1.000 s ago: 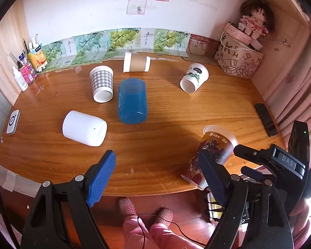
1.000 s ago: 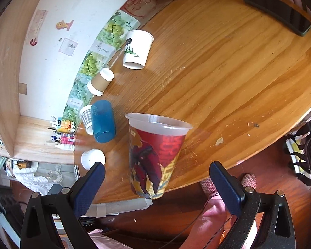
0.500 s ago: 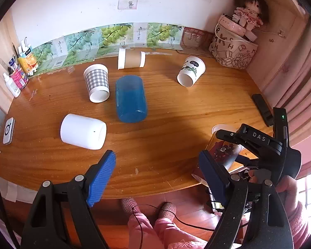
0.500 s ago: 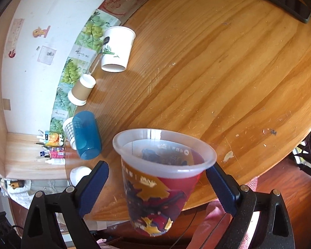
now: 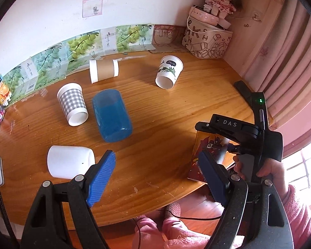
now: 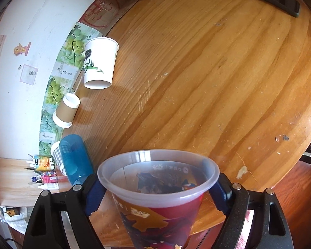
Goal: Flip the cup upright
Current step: 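Grasp the red cup with the right gripper and hold it rim up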
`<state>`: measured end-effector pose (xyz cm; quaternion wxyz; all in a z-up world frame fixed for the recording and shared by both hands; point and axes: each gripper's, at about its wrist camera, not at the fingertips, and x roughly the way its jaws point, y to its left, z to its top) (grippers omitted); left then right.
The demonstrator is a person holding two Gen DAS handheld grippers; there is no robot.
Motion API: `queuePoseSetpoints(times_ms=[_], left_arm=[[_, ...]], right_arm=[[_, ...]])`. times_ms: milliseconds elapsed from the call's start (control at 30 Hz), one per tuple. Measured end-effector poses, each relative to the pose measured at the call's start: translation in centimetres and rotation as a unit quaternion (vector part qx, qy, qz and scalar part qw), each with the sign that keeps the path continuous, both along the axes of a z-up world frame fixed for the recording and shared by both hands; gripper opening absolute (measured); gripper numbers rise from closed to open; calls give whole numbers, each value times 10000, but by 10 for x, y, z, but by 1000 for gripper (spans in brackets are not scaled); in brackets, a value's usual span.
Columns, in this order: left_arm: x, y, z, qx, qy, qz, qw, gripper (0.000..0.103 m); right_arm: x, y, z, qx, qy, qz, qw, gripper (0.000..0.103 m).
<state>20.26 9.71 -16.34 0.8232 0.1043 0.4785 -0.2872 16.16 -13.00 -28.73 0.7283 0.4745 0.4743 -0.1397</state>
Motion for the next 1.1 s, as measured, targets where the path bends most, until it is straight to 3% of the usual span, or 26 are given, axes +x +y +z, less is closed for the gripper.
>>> queuePoseSetpoints(times_ms=[167, 467, 567, 933, 1100], left_arm=[[13, 0, -3, -28, -2, -176, 9998, 85], [31, 8, -8, -6, 146, -311, 9994, 85], [34, 12, -7, 11, 95, -348, 9993, 85], [47, 23, -7, 100, -8, -554, 9984, 85], [50, 24, -4, 84, -62, -699, 9975, 85]], right_arm=[[5, 9, 8, -220, -276, -55, 9994, 82], [14, 40, 39, -1224, -1148, 236, 9855, 82], [16, 48, 45, -1537, -1371, 275, 9782, 82], [19, 80, 58, -3061, -1866, 350, 9329, 82], [18, 91, 51, -3190, -1843, 346, 9290, 82]])
